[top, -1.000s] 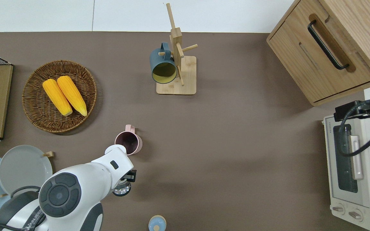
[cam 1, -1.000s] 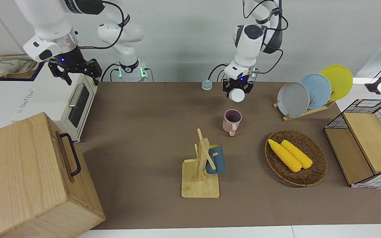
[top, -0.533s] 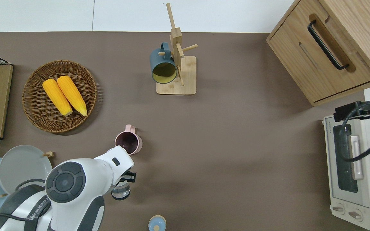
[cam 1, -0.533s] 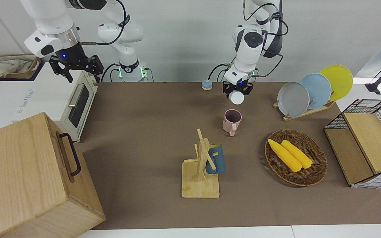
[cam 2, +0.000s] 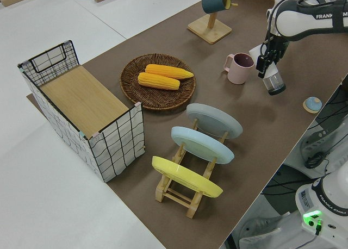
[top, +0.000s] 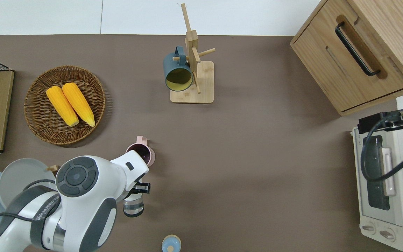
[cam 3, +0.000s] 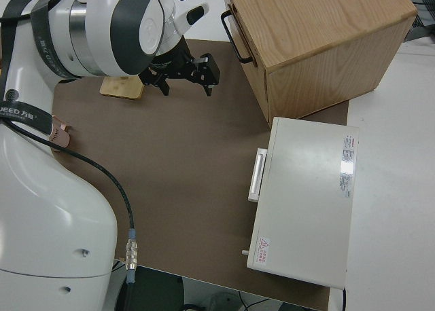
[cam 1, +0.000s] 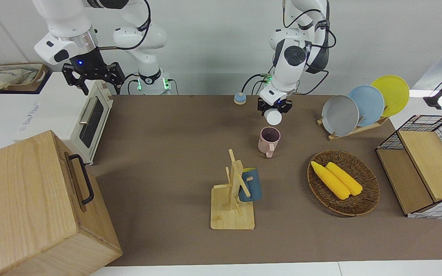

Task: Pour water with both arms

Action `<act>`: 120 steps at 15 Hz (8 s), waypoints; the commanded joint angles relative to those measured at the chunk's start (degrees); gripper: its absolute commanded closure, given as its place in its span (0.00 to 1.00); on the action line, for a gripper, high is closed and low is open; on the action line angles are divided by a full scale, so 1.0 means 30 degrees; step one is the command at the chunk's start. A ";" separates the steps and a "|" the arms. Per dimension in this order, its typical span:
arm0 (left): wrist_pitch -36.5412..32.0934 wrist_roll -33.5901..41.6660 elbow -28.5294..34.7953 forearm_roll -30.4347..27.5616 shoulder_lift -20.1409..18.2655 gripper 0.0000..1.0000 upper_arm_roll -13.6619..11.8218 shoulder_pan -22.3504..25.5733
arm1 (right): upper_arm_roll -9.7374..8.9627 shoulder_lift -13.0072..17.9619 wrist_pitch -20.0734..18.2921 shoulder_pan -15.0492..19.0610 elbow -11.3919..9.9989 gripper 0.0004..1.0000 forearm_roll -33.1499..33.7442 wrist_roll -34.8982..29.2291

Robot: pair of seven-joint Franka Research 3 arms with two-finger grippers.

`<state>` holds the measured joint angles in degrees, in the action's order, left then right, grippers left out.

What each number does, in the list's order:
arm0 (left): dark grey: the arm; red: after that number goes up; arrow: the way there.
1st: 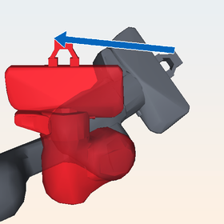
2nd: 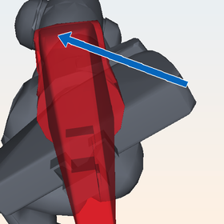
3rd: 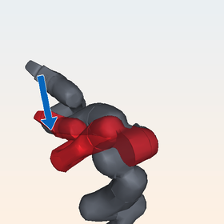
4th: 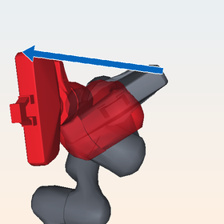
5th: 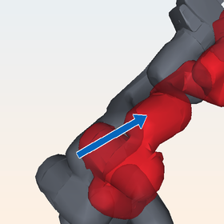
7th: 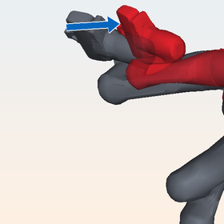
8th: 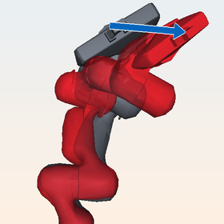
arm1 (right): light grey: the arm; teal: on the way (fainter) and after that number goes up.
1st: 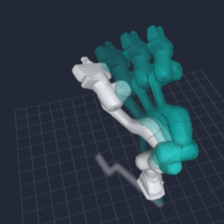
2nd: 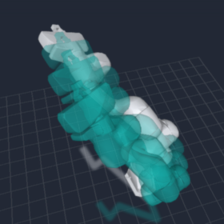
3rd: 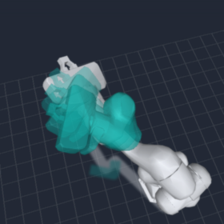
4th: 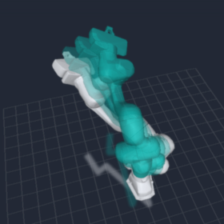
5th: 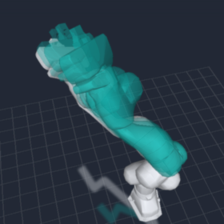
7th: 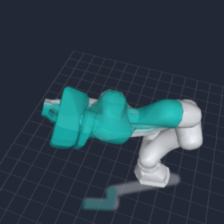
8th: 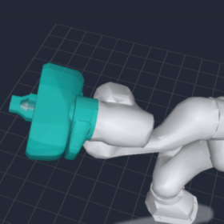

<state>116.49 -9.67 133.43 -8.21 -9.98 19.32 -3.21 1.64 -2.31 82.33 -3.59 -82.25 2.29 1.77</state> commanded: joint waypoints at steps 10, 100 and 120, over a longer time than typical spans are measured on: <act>-0.2180 -0.0175 -0.1702 0.0569 0.1130 1.00 -0.0082 0.0513 | 0.0039 0.0126 -0.0021 0.0025 -0.0005 0.01 -0.0003 0.0375; 1.2379 1.8132 -1.2278 -0.7250 0.8570 0.98 -0.2895 1.3755 | 0.0039 0.0126 -0.0021 -0.0004 -0.0005 0.01 -0.0003 0.0375; 1.2555 2.2296 -1.1428 -1.0476 0.9392 0.00 -0.2982 1.4136 | 0.0039 0.0126 -0.0021 -0.0004 -0.0005 0.01 -0.0003 0.0375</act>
<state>152.31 55.18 97.93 -38.66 18.19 10.05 38.43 1.66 -2.31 82.33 -3.61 -82.25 2.29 1.77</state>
